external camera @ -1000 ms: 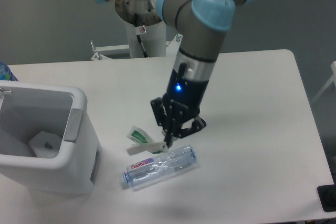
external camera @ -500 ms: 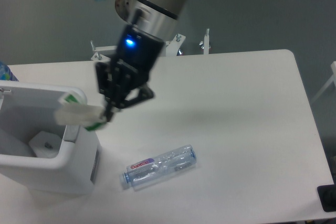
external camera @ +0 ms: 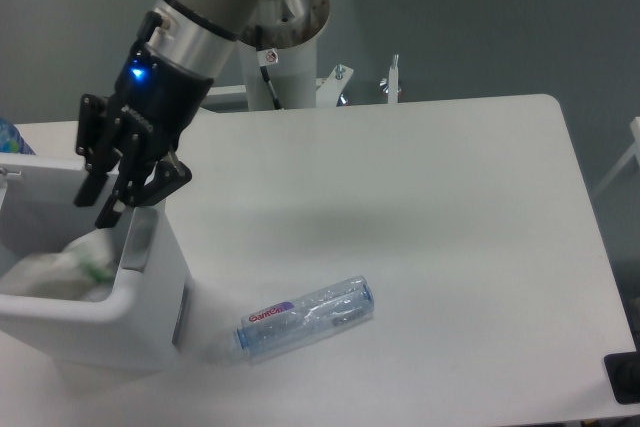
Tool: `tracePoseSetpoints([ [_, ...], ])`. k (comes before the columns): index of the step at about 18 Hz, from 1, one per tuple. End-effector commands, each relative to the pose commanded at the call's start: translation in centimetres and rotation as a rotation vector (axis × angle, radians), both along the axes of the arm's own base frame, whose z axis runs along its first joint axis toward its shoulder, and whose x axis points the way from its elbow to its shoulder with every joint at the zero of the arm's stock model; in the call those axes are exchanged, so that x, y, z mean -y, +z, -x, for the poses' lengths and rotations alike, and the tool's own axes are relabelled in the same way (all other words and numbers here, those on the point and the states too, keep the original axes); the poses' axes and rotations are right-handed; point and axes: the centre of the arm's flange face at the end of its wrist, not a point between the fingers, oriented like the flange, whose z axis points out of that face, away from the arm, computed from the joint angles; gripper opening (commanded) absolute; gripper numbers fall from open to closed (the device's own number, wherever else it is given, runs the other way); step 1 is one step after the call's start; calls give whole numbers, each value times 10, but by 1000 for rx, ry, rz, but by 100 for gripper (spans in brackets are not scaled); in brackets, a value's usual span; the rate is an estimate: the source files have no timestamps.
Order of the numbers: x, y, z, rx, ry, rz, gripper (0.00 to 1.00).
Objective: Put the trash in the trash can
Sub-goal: 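Move the open gripper back down over the clear water bottle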
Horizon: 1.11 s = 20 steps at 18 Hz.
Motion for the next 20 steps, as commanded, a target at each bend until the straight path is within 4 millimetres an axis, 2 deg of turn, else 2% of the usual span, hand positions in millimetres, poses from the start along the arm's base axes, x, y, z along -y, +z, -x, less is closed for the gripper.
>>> tracePoseSetpoints([
  [3, -5, -9, 8, 5, 2, 10, 100],
  [4, -6, -12, 19, 6, 16, 12, 100],
  [9, -2, -34, 130, 16, 150, 25, 100],
  [11, -6, -50, 164, 12, 181, 38, 100],
  [13, -11, -78, 188, -55, 190, 99, 100],
  [16, -10, -127, 212, -193, 211, 264, 100],
  [20, -19, -187, 207, -188, 167, 369, 100],
])
